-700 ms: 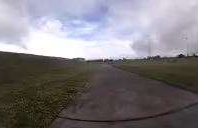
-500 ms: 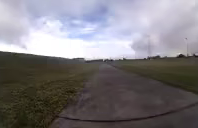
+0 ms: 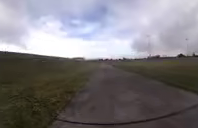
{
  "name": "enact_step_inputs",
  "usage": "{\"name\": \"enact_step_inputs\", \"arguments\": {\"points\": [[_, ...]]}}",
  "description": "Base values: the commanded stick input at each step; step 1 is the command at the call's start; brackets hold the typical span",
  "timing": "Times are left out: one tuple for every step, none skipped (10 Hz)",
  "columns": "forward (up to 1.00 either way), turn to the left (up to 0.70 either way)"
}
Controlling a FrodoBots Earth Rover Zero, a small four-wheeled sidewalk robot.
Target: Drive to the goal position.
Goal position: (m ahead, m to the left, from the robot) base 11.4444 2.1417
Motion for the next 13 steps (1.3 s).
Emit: {"name": "enact_step_inputs", "arguments": {"points": [[0.70,-0.26],[0.70,-0.04],[0.70,-0.07],[0.70,-0.34],[0.70,-0.32],[0.70,-0.12],[0.70,-0.10],[0.70,-0.32],[0.70,-0.34],[0.70,-0.03],[0.70,0.00],[0.70,-0.21],[0.70,-0.33]]}}
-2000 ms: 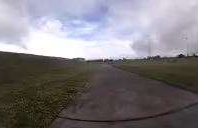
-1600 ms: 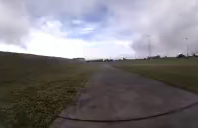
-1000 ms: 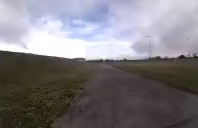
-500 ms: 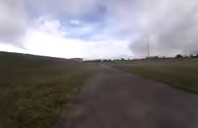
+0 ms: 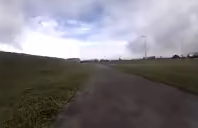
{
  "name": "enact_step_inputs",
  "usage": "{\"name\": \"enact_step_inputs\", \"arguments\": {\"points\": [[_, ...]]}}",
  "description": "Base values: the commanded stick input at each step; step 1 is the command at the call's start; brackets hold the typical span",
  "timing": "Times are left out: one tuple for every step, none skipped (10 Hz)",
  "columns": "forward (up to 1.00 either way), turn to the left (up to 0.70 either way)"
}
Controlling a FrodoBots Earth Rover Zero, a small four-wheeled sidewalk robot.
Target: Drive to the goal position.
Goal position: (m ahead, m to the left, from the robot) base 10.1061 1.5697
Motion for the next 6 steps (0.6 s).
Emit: {"name": "enact_step_inputs", "arguments": {"points": [[0.70,-0.35],[0.70,0.00],[0.70,0.00],[0.70,0.00],[0.70,0.00],[0.70,0.00]]}}
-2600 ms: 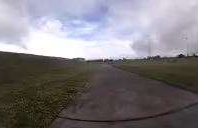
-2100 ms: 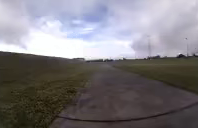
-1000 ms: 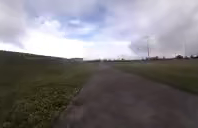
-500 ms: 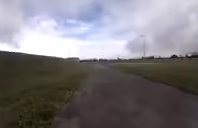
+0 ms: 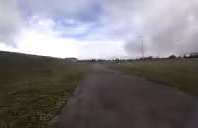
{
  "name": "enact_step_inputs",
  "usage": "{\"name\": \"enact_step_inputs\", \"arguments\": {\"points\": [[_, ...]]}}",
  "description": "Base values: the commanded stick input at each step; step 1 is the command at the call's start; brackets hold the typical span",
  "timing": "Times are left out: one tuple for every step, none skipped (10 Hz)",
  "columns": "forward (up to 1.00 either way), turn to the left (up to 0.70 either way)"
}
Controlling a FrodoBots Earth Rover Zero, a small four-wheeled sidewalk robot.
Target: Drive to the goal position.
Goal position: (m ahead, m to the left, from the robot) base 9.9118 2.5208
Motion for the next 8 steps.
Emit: {"name": "enact_step_inputs", "arguments": {"points": [[0.70,0.00],[0.70,0.00],[0.70,0.00],[0.70,0.00],[0.70,0.00],[0.70,0.00],[0.70,0.00],[0.70,0.00]]}}
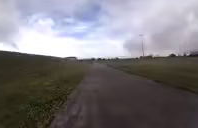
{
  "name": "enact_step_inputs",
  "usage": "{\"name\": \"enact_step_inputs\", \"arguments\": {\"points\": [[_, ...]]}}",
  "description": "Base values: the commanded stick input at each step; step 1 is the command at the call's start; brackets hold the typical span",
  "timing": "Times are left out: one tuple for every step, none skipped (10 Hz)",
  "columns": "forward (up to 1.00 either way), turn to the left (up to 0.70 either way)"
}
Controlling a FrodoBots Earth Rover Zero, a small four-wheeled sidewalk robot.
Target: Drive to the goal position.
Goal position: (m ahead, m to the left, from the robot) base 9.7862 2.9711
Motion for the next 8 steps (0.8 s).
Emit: {"name": "enact_step_inputs", "arguments": {"points": [[0.70,0.00],[0.70,0.00],[0.70,0.00],[0.70,0.00],[0.70,0.00],[0.70,0.00],[0.70,0.00],[0.70,0.00]]}}
